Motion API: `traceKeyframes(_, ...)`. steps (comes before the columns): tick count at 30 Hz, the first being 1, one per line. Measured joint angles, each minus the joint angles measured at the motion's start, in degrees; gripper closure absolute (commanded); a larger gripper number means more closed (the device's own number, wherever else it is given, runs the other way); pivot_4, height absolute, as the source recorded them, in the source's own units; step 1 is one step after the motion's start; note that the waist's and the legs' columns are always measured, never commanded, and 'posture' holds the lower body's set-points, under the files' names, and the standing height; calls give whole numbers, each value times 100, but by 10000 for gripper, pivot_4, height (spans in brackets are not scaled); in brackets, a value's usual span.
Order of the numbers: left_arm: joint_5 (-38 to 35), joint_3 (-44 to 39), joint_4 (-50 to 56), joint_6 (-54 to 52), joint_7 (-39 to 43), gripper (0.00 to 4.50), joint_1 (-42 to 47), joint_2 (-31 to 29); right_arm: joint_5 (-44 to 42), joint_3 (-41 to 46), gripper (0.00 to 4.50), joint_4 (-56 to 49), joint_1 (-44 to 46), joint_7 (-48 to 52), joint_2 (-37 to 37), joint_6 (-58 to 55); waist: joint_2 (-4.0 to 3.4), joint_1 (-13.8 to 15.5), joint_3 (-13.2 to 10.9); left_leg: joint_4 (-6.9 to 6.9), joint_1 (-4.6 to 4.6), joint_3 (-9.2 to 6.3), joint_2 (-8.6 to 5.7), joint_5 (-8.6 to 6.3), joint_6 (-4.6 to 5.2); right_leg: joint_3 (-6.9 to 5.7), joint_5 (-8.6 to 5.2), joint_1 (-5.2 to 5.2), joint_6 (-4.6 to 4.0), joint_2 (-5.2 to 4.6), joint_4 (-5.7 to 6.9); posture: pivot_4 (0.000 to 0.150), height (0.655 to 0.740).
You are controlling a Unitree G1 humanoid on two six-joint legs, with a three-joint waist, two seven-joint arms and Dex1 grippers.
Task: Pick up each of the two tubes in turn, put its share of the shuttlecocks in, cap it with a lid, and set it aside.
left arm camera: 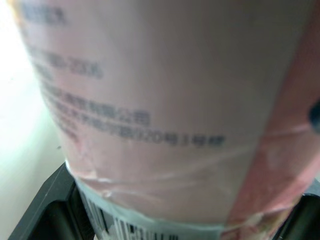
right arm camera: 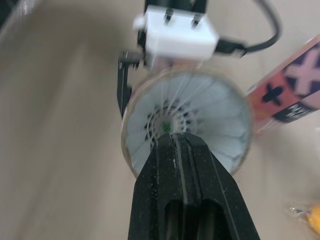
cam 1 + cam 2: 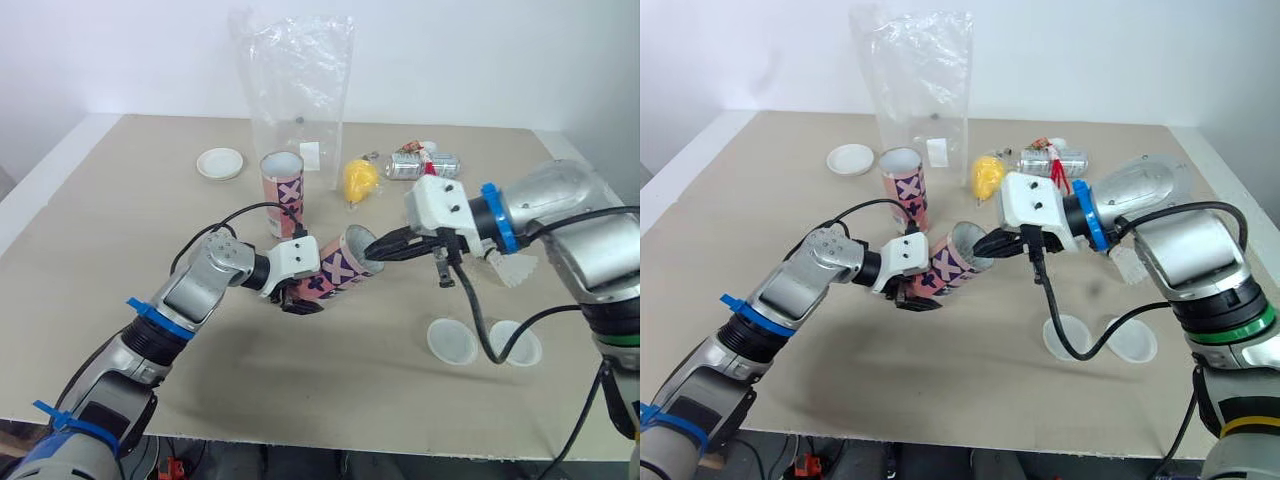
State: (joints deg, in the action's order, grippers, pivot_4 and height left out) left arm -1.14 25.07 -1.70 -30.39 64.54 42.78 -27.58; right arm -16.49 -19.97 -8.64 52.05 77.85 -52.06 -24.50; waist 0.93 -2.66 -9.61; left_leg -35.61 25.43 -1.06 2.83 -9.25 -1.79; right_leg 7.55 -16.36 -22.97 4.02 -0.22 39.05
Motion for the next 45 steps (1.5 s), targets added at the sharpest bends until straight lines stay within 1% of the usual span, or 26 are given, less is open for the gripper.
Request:
traceKeyframes(4,-1,35,-20,-1,11,7875,33,105,499,-396,44456,386,290,292,288,418,-2,-2,-3,1,2,-1,0,0,0,0,8,-3,-14,1,3,1500,7400)
traceKeyframes(6,-1,36,-45,-1,16,7875,46,118,700,-502,44456,655,399,373,455,643,-2,-3,-3,2,2,-1,0,0,0,0,15,-3,-28,1,3,1500,7400)
traceKeyframes(12,0,36,-93,3,11,7875,67,136,1265,-766,44456,1412,724,715,956,1369,-2,-3,-3,0,2,-2,0,0,0,-2,17,-3,-31,2,4,1500,7400)
traceKeyframes(18,1,30,-156,5,-9,7875,72,154,1577,-933,44456,1784,902,968,1295,1652,-3,-5,-2,-5,-2,-6,1,0,0,-6,19,3,-34,3,9,1500,7400)
traceKeyframes(24,3,24,-221,3,-42,7875,73,160,1792,-940,44456,2154,1012,1076,1482,1997,-3,-11,-2,-6,-30,-4,9,4,1,-8,19,21,-19,9,10,1500,7400)
traceKeyframes(27,6,24,-224,1,-67,7875,73,165,1789,-938,44456,2287,1089,1139,1524,1998,-4,-11,-2,-5,-30,-4,12,14,-1,-8,25,20,-12,12,10,1500,7400)
traceKeyframes(31,1,24,-221,16,-75,7875,71,172,1614,-863,44456,2337,1174,1214,1442,1808,-4,-9,-3,-5,-22,-4,11,20,-5,-7,28,17,-9,11,10,1500,7400)
traceKeyframes(34,-2,24,-222,44,-68,7875,71,173,1342,-766,44456,2270,1207,1228,1233,1552,-4,-8,-4,-1,-15,-5,9,20,-5,-6,29,11,-18,10,10,1500,7400)
traceKeyframes(37,-1,15,-234,104,-44,7875,72,168,903,-549,44456,1971,1311,1231,848,1103,-10,-7,-8,8,-10,-7,7,20,-5,-6,28,6,-31,8,10,1500,7400)
traceKeyframes(38,-1,14,-248,139,-28,7875,71,165,678,-339,44456,1783,1388,1231,683,880,-11,-6,-8,13,-11,-9,5,19,-5,-7,25,6,-34,8,10,1500,7400)
traceKeyframes(42,-3,10,-291,180,-25,7875,74,172,447,-180,44456,1505,1399,1231,514,609,-11,-7,-8,13,-11,-11,5,19,-5,-9,24,6,-34,8,10,1500,7400)
traceKeyframes(45,-8,4,-366,261,-26,7875,78,186,283,69,44456,1184,1201,1228,201,307,-10,-3,-9,10,-9,-9,2,19,-5,-8,21,7,-27,3,9,1500,7400)
